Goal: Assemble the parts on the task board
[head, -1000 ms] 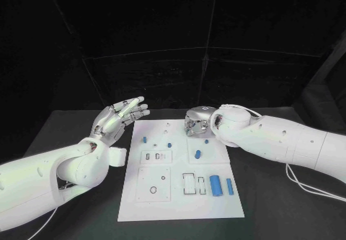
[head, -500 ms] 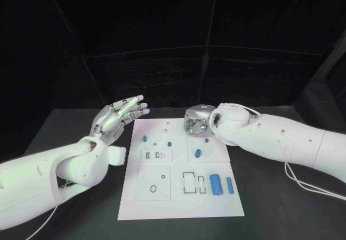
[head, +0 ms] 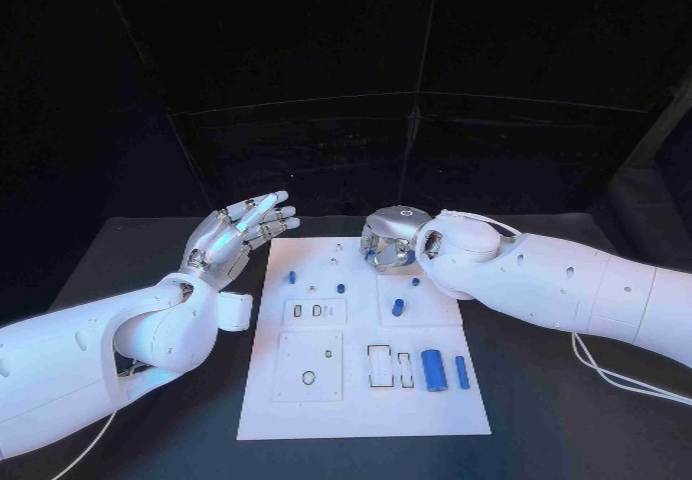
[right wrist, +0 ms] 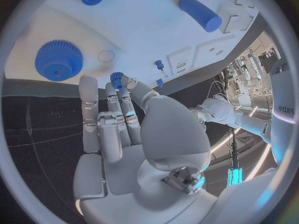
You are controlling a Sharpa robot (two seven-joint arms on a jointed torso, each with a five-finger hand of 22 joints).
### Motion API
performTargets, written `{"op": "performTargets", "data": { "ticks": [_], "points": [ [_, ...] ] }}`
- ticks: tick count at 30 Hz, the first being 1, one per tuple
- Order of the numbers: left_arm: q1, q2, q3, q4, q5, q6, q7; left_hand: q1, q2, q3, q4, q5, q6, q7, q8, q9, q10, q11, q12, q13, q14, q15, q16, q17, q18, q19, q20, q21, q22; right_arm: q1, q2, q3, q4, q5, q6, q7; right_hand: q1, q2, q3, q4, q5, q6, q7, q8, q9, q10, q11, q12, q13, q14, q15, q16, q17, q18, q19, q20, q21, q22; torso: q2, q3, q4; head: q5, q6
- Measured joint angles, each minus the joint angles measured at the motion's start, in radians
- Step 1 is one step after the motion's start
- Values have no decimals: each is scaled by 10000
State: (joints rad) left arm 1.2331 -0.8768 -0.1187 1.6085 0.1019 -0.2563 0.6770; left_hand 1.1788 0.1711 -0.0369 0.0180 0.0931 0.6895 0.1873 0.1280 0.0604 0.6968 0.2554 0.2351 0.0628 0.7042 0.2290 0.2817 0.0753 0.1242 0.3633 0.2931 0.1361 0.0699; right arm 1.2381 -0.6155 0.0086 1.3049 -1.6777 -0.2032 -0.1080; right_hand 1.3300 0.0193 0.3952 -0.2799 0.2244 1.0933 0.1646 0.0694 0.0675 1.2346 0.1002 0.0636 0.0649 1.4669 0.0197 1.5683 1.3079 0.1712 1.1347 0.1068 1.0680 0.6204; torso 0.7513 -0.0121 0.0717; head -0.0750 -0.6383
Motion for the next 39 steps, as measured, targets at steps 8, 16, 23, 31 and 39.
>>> {"op": "performTargets", "data": {
  "ticks": [8,16,23,31,39],
  "points": [
    [0,3,0,-30,0,9,0,0,0,0,0,0,1,0,0,1,0,0,0,0,0,0,0,0,0,0,0,0,1,1,371,4,-285,-1,-675,-72,-58,-58,193,5,-1,0,0,0,0,0,0,-21,16,0,0,0,-1,0,0,0,75,80,15,-6,25,92,-7],
    [25,-4,0,-22,0,14,2,1,0,0,0,0,1,0,0,-8,0,0,0,1,0,0,0,1,0,0,0,0,-8,4,853,5,-789,-1,-1008,-51,-105,-105,250,51,-1,0,0,0,0,0,0,-38,19,0,-1,0,-2,0,0,1,135,132,41,-12,31,179,62],
    [60,-11,0,8,-1,14,2,1,0,0,0,0,1,0,0,-7,-3,3,0,1,0,0,-37,0,0,0,0,0,-8,4,1272,5,-1316,3,-1170,-9,-242,-242,538,111,-12,0,0,0,0,0,0,-50,18,0,-1,-861,-3,0,0,1,265,236,79,-43,70,155,116],
    [98,-18,0,31,-2,13,2,1,0,0,0,0,-35,-36,0,-6,-36,36,1,2,0,0,-38,-9,0,0,0,0,-7,5,1530,5,-1617,3,-1221,41,-291,-444,1000,302,-95,-26,-62,0,0,1,-1,-9,21,1,-147,-3365,-2249,0,-18,-91,425,334,127,-61,106,182,158],
    [139,-18,0,51,-2,12,2,2,-1,0,0,0,-35,-36,0,-6,-37,36,1,2,0,0,-37,-8,-1,0,0,0,-16,5,1701,4,-1751,4,-1237,84,-251,-487,1040,342,-98,-26,-62,0,0,1,-1,-14,25,1,-147,-3367,-2288,0,-18,-91,425,370,150,-62,123,248,158]
  ]
}}
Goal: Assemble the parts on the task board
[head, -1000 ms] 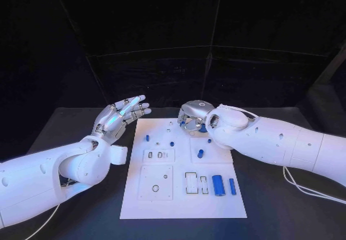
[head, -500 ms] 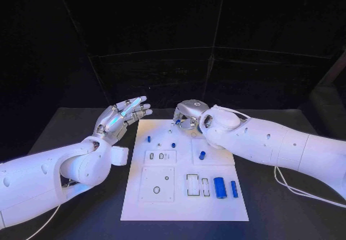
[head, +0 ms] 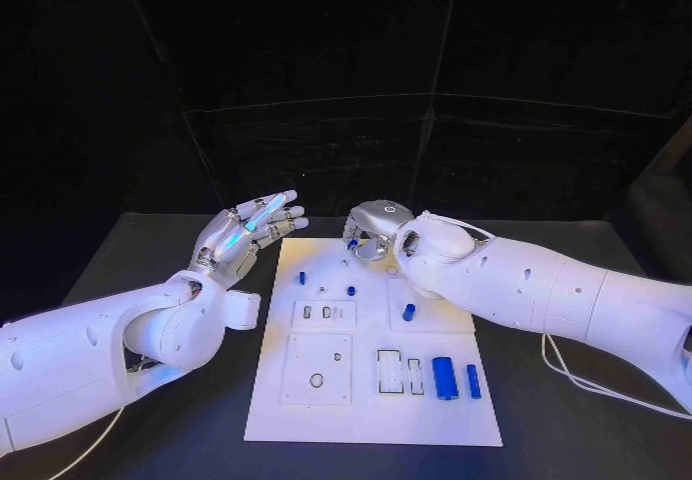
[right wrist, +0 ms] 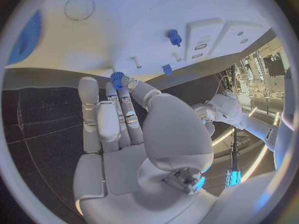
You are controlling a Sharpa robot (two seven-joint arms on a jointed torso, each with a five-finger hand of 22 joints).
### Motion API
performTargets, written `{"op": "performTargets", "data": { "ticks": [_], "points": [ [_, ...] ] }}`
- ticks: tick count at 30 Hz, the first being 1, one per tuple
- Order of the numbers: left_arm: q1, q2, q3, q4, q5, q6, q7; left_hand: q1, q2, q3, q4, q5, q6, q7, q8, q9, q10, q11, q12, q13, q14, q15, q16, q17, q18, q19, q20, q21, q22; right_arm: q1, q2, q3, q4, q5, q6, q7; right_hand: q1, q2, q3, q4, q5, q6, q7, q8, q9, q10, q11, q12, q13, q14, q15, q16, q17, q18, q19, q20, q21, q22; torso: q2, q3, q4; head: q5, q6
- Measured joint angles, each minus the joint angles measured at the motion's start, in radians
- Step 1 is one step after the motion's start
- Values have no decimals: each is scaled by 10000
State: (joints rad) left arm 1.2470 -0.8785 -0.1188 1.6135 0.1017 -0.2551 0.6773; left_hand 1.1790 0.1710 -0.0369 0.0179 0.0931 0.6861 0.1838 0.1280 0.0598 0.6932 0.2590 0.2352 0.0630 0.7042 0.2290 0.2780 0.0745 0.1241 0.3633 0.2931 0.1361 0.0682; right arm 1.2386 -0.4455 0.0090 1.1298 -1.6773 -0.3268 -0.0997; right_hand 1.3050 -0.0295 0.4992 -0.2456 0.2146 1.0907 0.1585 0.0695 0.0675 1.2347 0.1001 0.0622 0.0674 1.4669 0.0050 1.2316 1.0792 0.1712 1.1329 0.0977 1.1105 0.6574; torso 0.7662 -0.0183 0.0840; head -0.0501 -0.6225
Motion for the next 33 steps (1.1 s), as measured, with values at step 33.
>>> {"op": "performTargets", "data": {
  "ticks": [33],
  "points": [
    [86,16,1,2,-1,-1,0,2,-2,0,0,0,-58,16,-39,-3,0,0,-32,1,-37,36,-50,-12,1,0,0,0,2,7,417,2,-562,-124,339,-260,-320,-318,133,339,-194,-405,172,-39,-15,-814,53,11,-54,-33,45,-72,-249,0,39,-34,45,20,17,-29,8,105,-13]
  ]
}}
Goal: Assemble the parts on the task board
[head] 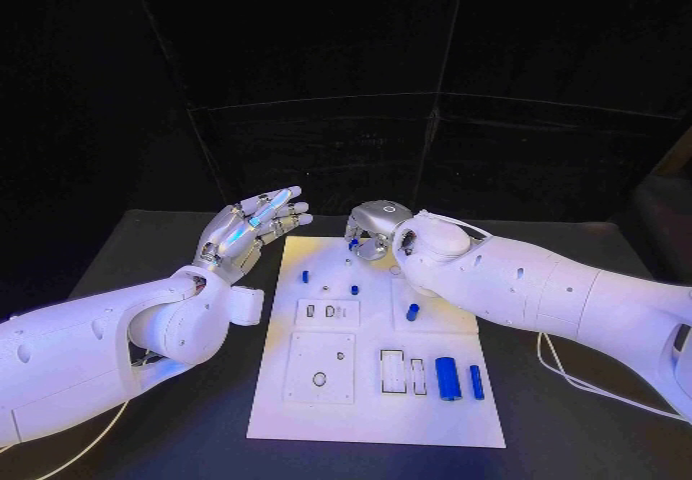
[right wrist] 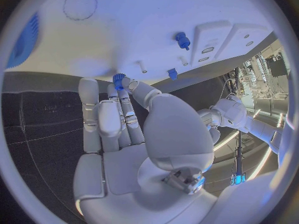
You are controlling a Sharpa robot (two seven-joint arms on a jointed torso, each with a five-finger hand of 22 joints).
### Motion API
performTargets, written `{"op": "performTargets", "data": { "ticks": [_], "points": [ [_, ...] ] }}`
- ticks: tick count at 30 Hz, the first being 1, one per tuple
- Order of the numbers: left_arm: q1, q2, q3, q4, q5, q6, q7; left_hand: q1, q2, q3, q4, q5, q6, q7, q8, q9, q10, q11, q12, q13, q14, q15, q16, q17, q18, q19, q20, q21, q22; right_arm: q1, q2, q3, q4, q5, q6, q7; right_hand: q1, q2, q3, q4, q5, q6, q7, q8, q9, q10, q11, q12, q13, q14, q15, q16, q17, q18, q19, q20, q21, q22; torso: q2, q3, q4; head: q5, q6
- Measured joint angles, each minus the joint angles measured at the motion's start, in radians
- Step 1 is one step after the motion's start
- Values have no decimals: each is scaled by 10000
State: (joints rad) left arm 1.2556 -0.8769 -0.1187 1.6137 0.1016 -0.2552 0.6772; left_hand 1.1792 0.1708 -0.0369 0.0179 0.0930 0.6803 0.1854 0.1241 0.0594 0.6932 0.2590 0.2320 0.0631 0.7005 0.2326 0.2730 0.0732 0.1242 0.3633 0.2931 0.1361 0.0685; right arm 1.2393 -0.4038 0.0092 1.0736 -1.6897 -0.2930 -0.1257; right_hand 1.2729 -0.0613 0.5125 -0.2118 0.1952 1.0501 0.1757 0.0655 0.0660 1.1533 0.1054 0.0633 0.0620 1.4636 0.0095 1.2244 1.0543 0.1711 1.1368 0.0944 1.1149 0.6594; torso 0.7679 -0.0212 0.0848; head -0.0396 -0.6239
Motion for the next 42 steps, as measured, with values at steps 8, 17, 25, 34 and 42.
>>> {"op": "performTargets", "data": {
  "ticks": [8,17,25,34,42],
  "points": [
    [3,2,0,-13,0,1,0,-41,-41,0,0,0,-15,-16,0,-4,0,0,-8,0,0,0,0,1,1,0,0,0,0,0,-17,0,18,-5,33,-27,-140,-247,-170,222,-410,-379,-38,1,-14,-396,34,12,-2,32,31,0,-24,0,0,78,0,-61,0,-6,-7,-23,-3],
    [6,-30,-1,-25,0,1,0,-41,-41,0,0,0,-15,-16,0,-3,0,0,-8,0,0,0,0,2,1,0,0,0,1,0,-358,0,439,68,-65,-3,-125,-413,-444,495,-462,-788,-75,1,-13,-853,34,12,-1,32,31,49,-103,1,-22,99,-47,-200,0,-10,-12,23,-5],
    [8,-100,-2,-95,0,3,0,-40,-41,0,0,0,-15,-16,1,-2,0,0,-8,0,0,0,0,-8,1,55,-9,0,2,23,-1995,127,2102,565,-484,-14,-382,-670,-938,976,-324,-647,-51,2,35,435,-140,740,264,26,17,371,231,0,297,185,93,189,-12,-16,-96,56,63],
    [10,-113,-2,-224,0,27,0,-40,-41,0,0,0,-15,-15,1,-2,-37,36,-8,0,0,0,-37,-17,0,253,-1,36,32,104,-3543,341,2854,1929,-359,-404,-147,-966,-4317,2267,-173,-807,-490,61,34,2827,-714,6551,5787,13,-458,1949,2335,-397,1619,-320,1521,2592,-39,12,-262,-16,112],
    [11,-86,-2,-322,-1,64,0,-74,-8,0,0,0,-15,-16,1,-1,-37,36,-8,0,0,0,-37,-16,1,324,1,81,46,111,-3838,364,2666,2494,177,-872,1018,-593,-5811,3769,179,-1180,-285,119,42,2634,-480,11848,11619,32,-361,2692,2540,-553,1894,-106,2097,3561,-35,42,-308,-162,147]
  ]
}}
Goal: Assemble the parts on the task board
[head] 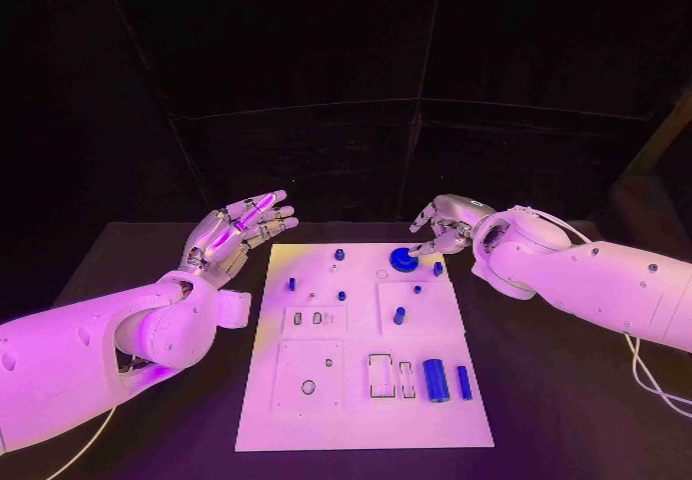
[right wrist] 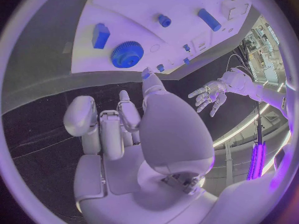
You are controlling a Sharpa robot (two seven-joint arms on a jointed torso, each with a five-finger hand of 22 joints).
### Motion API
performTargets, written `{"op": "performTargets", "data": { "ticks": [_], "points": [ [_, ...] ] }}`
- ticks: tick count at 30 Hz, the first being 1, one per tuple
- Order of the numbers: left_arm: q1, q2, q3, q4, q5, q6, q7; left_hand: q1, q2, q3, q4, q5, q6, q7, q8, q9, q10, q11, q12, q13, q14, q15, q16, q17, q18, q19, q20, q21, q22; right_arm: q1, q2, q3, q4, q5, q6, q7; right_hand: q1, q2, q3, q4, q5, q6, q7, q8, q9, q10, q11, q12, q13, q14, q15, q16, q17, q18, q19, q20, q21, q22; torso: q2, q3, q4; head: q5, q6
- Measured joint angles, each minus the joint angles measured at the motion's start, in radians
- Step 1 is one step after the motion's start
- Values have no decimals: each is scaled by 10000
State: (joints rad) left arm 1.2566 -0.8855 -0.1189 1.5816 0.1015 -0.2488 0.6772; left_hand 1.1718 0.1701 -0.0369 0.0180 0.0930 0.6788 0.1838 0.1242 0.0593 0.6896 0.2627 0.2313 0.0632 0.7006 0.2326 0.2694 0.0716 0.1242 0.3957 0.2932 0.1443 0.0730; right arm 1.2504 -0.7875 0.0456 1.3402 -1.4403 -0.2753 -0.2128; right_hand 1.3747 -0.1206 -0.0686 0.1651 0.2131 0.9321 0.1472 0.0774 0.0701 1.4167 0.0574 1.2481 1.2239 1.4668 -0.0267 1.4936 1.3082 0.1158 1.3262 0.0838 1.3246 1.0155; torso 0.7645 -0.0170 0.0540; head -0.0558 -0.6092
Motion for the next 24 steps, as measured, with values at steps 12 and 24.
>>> {"op": "performTargets", "data": {
  "ticks": [12,24],
  "points": [
    [-3,86,-2,-149,0,81,0,1,0,0,0,0,0,0,0,1,0,0,0,0,0,0,1,1,1,69,0,37,14,-1,393,1,-487,59,794,-319,377,14,-169,552,138,-199,123,0,-1,342,122,1182,842,-16,126,223,-2,3,91,92,229,369,12,1,34,-70,-71],
    [-5,114,-2,-206,0,128,0,1,-1,0,0,0,0,0,0,1,0,0,0,0,0,0,2,1,1,153,-4,36,12,-4,625,1,-626,-213,965,-322,543,130,-154,589,227,-199,123,0,-2,414,122,1776,841,0,142,283,-3,-154,143,144,376,645,12,-18,35,-110,-169]
  ]
}}
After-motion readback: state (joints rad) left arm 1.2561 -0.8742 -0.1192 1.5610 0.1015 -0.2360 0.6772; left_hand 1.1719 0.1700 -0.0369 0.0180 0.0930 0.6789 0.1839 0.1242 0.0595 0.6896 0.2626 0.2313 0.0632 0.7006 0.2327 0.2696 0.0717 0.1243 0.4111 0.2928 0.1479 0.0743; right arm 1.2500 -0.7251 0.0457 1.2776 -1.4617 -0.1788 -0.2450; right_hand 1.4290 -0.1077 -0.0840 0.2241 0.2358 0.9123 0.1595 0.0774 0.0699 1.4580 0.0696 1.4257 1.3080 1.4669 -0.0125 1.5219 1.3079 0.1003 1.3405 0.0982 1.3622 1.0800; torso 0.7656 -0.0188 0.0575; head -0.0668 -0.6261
